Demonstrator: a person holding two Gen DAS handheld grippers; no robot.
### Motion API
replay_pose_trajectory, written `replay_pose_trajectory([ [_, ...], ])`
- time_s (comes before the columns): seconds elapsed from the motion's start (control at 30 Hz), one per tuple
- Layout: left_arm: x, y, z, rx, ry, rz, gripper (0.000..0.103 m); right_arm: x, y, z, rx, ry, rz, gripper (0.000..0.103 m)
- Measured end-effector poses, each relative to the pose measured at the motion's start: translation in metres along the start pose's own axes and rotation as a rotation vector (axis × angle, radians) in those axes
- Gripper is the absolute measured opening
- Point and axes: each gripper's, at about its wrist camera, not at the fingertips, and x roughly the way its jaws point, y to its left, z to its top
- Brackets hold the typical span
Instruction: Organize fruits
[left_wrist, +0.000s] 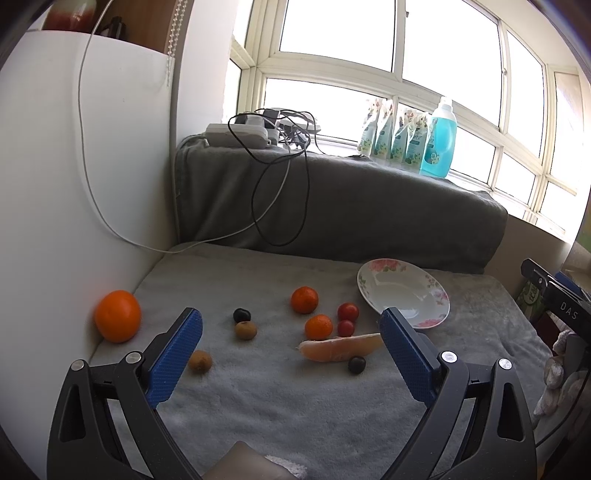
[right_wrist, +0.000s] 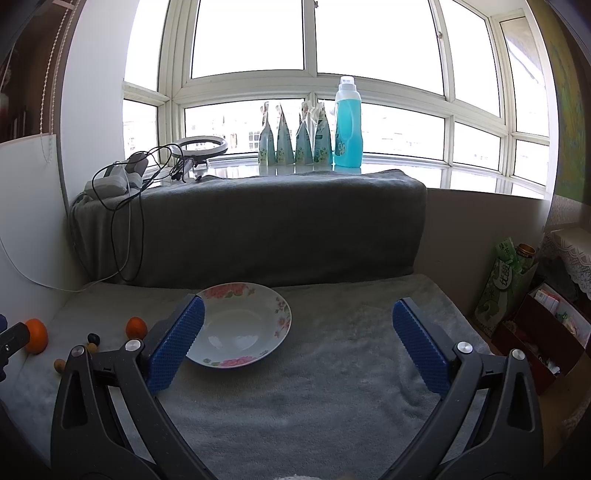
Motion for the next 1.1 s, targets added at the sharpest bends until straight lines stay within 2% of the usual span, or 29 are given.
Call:
replay_pose_trajectory([
  [0.47, 0.008, 0.007, -0.005, -0.013, 0.027, -0.003, 0.097, 0.012, 0.004, -0.012, 0.003, 0.044, 0.038, 0.103],
  [0.83, 0.026, 0.023, -0.015, -0.097, 0.094, -0.049, 0.097, 0.041, 0.015, -0.025, 0.049, 0.174, 0.232, 0.103],
  [1.1, 0.045, 0.030, -0.025, -0.175, 0.160, -0.134, 0.096, 0.061, 0.025, -0.039, 0.087, 0.277, 0.369, 0.103],
])
